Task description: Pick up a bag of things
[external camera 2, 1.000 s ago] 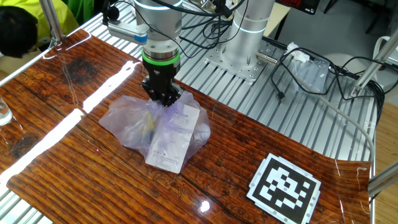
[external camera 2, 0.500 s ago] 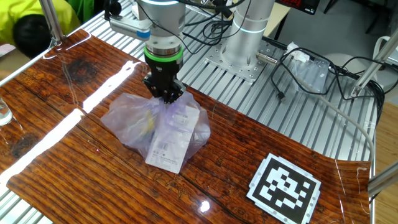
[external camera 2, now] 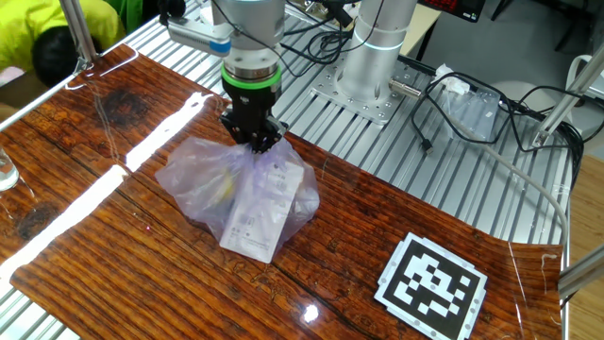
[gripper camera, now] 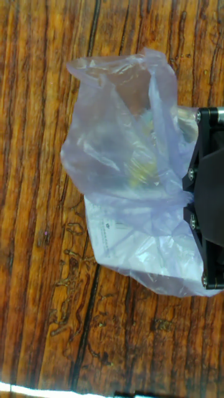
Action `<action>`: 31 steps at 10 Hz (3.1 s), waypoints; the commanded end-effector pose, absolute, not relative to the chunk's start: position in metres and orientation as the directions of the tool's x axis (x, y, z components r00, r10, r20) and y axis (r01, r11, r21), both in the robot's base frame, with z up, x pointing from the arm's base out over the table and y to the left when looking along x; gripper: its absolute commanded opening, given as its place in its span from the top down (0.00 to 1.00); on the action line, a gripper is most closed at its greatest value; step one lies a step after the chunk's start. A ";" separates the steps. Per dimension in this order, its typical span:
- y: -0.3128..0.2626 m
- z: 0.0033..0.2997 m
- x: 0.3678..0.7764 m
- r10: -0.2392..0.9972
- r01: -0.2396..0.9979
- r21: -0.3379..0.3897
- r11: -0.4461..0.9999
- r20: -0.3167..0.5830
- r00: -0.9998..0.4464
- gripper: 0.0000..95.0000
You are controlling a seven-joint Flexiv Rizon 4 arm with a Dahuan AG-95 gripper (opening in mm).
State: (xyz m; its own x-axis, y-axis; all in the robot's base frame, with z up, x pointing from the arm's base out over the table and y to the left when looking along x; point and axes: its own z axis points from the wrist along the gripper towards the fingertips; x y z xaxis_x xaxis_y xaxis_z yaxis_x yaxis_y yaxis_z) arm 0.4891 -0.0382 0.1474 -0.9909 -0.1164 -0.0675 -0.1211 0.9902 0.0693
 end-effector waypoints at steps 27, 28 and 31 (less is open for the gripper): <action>-0.023 0.240 0.502 -0.128 -0.128 -0.004 0.992 -0.005 -0.992 1.00; -0.023 0.244 0.503 -0.132 -0.132 -0.010 0.991 -0.001 -0.991 1.00; -0.022 0.260 0.506 -0.138 -0.139 -0.027 0.990 0.013 -0.990 1.00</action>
State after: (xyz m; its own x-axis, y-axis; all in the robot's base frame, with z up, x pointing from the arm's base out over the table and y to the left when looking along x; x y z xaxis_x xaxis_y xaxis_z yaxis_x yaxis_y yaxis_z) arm 0.5060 -0.0207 0.2634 -0.9901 -0.1395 0.0161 -0.1399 0.9898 -0.0277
